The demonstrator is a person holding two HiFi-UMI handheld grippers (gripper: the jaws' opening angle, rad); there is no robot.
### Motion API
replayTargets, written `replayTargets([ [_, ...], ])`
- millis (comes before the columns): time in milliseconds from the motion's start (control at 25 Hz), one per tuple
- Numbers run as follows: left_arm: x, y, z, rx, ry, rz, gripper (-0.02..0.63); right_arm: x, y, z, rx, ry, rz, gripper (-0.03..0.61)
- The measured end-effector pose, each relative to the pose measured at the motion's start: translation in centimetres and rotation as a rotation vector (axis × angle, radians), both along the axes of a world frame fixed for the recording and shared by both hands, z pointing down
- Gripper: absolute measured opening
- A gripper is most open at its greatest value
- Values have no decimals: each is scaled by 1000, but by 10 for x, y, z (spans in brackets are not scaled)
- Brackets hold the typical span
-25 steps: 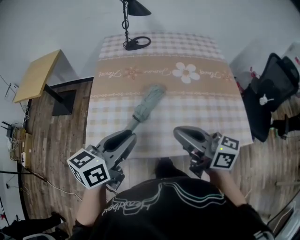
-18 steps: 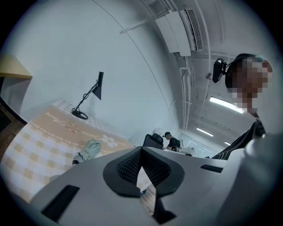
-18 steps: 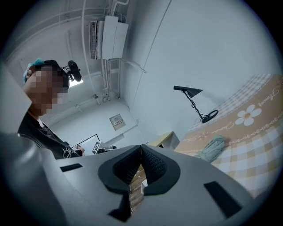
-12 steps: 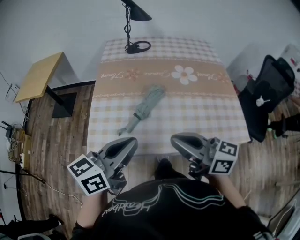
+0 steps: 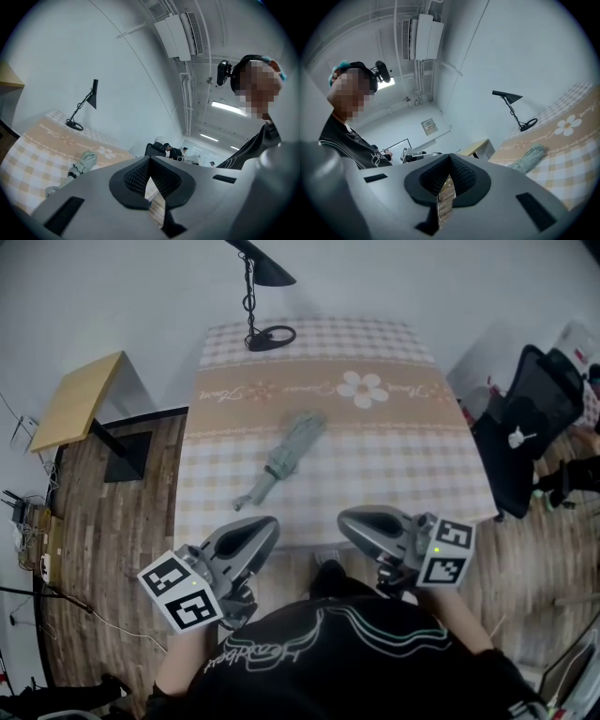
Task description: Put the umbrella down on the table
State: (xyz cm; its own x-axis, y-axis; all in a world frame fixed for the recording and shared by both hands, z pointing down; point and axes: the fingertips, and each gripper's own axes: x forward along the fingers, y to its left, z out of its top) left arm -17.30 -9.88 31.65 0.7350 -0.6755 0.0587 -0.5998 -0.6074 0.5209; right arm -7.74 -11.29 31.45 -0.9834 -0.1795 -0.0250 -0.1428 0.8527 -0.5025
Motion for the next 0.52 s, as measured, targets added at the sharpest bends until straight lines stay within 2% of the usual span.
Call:
replayTargets([
  [520, 6, 1, 0, 23, -50, 18, -3, 2, 5, -4, 17, 7, 10, 12],
])
